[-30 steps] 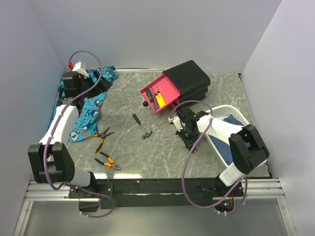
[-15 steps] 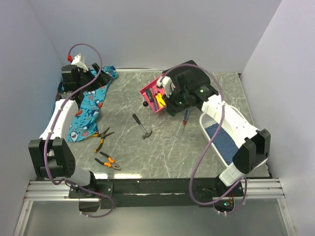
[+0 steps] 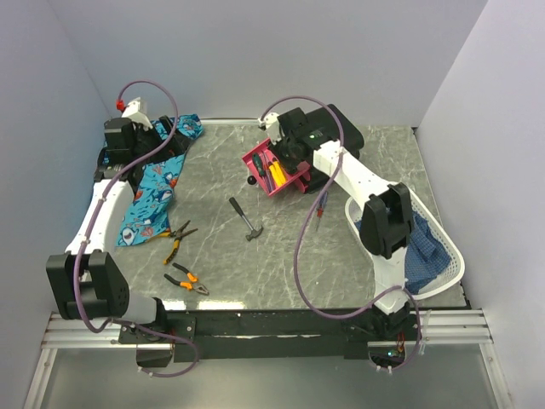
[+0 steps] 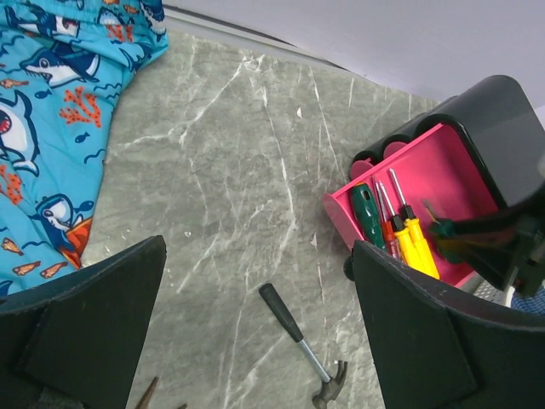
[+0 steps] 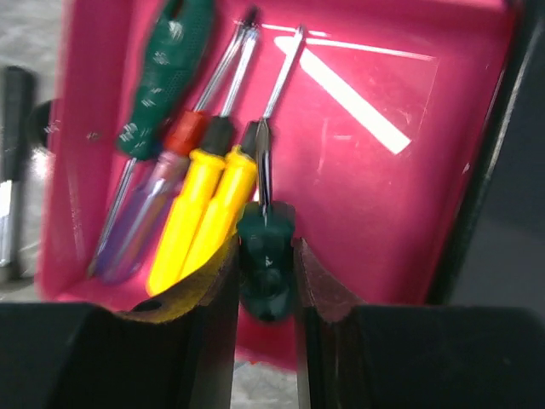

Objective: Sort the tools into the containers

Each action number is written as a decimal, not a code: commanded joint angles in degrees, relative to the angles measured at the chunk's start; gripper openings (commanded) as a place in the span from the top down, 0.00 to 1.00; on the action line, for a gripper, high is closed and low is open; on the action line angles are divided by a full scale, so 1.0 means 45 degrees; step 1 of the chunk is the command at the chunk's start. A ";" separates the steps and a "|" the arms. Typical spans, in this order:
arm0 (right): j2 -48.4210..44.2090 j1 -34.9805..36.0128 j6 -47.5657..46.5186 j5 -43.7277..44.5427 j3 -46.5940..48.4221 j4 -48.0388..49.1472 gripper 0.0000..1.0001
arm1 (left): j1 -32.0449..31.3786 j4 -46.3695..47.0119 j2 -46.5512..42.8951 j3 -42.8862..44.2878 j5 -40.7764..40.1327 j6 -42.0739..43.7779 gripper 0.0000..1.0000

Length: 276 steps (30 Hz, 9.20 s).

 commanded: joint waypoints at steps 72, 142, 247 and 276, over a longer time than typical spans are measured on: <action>-0.3107 -0.1240 1.2110 0.1310 -0.9719 0.1667 0.92 | 0.0363 0.0040 0.1602 0.0041 -0.0130 -0.0592 0.04; -0.8837 0.0227 -0.1274 -0.5546 -0.8221 0.2286 1.00 | 0.0617 0.0510 0.0094 -0.1445 -0.0325 -0.0478 0.03; 0.2028 -0.6826 0.2246 -0.5311 0.0496 0.2994 1.00 | -0.6121 0.1817 0.5567 0.4864 0.3405 0.0989 0.99; 0.2243 -0.6827 0.1601 -0.4607 0.0086 0.2838 1.00 | -0.3426 0.0645 0.7654 0.4669 0.0825 0.2651 0.99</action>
